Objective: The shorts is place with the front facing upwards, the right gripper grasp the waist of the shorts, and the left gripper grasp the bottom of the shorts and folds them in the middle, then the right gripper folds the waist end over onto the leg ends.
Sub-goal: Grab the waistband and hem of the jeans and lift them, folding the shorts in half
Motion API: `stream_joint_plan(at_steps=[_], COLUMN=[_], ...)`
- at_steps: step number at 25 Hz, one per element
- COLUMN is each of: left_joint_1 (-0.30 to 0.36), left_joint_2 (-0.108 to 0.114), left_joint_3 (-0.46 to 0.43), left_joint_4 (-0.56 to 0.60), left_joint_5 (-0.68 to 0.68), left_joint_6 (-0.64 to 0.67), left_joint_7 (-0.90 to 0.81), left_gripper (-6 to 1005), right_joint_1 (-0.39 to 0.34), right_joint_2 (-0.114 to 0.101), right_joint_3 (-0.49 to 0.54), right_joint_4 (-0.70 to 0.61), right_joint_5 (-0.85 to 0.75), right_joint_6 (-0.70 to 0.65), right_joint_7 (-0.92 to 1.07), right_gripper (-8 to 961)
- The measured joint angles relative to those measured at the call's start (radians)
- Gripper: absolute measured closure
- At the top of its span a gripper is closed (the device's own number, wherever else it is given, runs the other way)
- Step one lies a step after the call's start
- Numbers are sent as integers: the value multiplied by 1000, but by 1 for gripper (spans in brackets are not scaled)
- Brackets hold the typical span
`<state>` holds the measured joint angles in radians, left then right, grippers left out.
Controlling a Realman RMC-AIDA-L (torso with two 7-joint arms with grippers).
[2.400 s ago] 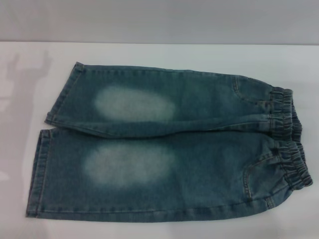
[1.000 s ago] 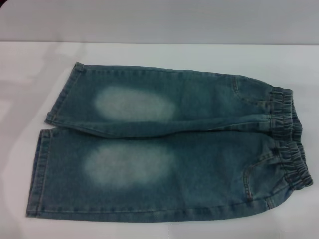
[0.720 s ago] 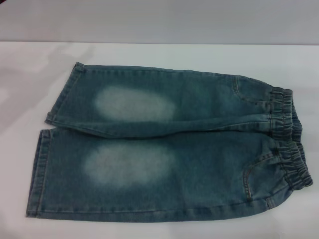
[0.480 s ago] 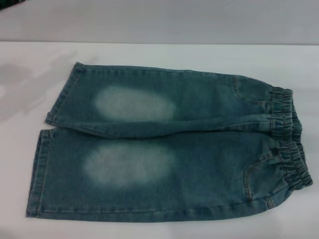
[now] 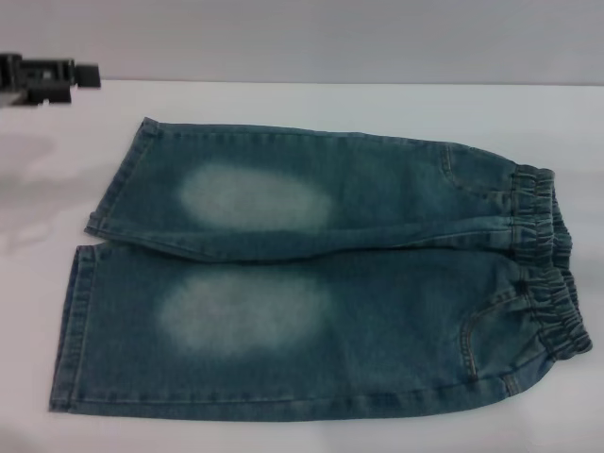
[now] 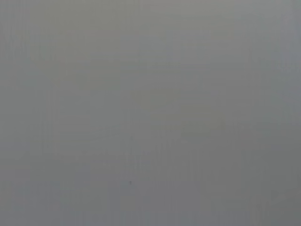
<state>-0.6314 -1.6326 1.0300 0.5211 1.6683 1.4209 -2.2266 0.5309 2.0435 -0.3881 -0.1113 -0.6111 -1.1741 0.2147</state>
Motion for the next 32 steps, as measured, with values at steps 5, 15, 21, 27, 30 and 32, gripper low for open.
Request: stream_joint_plan(at_steps=[5, 15, 21, 27, 30, 32], left_joint_1=[-12, -19, 1, 24, 42, 57], left_joint_2=[9, -9, -21, -24, -26, -30], left_joint_3=[-16, -18, -18, -18, -18, -16], left_joint_4=[0, -16, -32, -55, -56, -56], left_joint_5=[116, 266, 310, 352, 359, 360], left_joint_6=[103, 255, 280, 285, 285, 285], left_joint_7=[-71, -144, -165, -177, -182, -183], left_gripper=[170, 170, 170, 170, 170, 170], right_joint_1=[4, 11, 12, 12, 11, 11], right_joint_2=[-6, -20, -21, -21, -21, -21], right_joint_3=[0, 0, 0, -4, -8, -10], right_joint_4=[-2, -3, -2, -2, -2, -1], right_joint_5=[1, 1, -4, -6, -6, -7], right_joint_6=[5, 14, 15, 15, 15, 14], right_joint_7=[-3, -7, -7, -3, -2, -1], right_gripper=[341, 341, 341, 341, 340, 340])
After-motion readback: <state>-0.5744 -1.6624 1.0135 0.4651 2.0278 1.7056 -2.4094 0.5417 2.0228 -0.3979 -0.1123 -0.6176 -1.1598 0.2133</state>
